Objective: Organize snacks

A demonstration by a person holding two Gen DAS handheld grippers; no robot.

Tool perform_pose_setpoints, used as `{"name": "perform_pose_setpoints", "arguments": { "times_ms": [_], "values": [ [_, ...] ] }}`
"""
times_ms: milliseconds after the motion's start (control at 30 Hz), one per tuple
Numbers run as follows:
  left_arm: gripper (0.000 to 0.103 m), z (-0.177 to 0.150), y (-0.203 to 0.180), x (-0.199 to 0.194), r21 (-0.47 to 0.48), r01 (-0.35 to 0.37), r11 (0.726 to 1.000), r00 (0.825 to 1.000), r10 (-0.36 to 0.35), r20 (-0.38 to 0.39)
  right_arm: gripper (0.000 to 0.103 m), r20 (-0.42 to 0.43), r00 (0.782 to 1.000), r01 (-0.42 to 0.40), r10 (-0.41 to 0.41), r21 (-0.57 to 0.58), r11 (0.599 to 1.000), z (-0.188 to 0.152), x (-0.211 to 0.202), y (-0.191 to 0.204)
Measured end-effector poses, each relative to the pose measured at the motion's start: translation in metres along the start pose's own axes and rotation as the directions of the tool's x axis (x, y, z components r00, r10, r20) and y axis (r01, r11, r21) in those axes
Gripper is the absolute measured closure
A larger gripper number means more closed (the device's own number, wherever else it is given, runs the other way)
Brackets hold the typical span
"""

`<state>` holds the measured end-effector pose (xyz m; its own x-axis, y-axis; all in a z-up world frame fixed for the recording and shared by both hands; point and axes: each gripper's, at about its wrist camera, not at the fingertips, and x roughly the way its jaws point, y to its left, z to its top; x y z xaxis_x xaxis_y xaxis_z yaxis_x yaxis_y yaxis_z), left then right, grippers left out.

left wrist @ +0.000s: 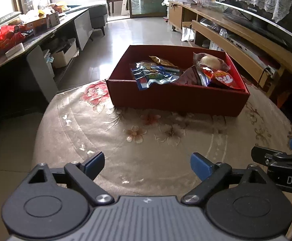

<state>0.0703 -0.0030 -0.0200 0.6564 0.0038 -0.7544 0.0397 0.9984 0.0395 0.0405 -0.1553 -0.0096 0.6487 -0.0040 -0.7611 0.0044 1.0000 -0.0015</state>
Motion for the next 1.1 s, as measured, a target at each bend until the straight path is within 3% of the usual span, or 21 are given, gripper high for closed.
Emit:
{"name": "perform_pose_setpoints", "arguments": {
  "times_ms": [167, 667, 1100],
  "values": [
    [0.002, -0.008, -0.001, -0.009, 0.021, -0.022, 1.000, 1.000, 0.022, 0.008, 0.014, 0.005, 1.000, -0.003, 0.003, 0.011, 1.000, -0.011, -0.010, -0.003],
    [0.001, -0.027, 0.002, -0.020, 0.003, 0.038, 0.999, 0.999, -0.038, -0.015, 0.014, 0.008, 1.000, -0.011, 0.011, 0.028, 1.000, -0.033, -0.025, -0.004],
    [0.000, -0.036, 0.004, -0.024, -0.006, 0.050, 0.999, 0.999, -0.050, -0.018, 0.014, 0.004, 0.999, -0.033, 0.033, 0.009, 0.999, -0.042, -0.030, 0.001]
  ]
}}
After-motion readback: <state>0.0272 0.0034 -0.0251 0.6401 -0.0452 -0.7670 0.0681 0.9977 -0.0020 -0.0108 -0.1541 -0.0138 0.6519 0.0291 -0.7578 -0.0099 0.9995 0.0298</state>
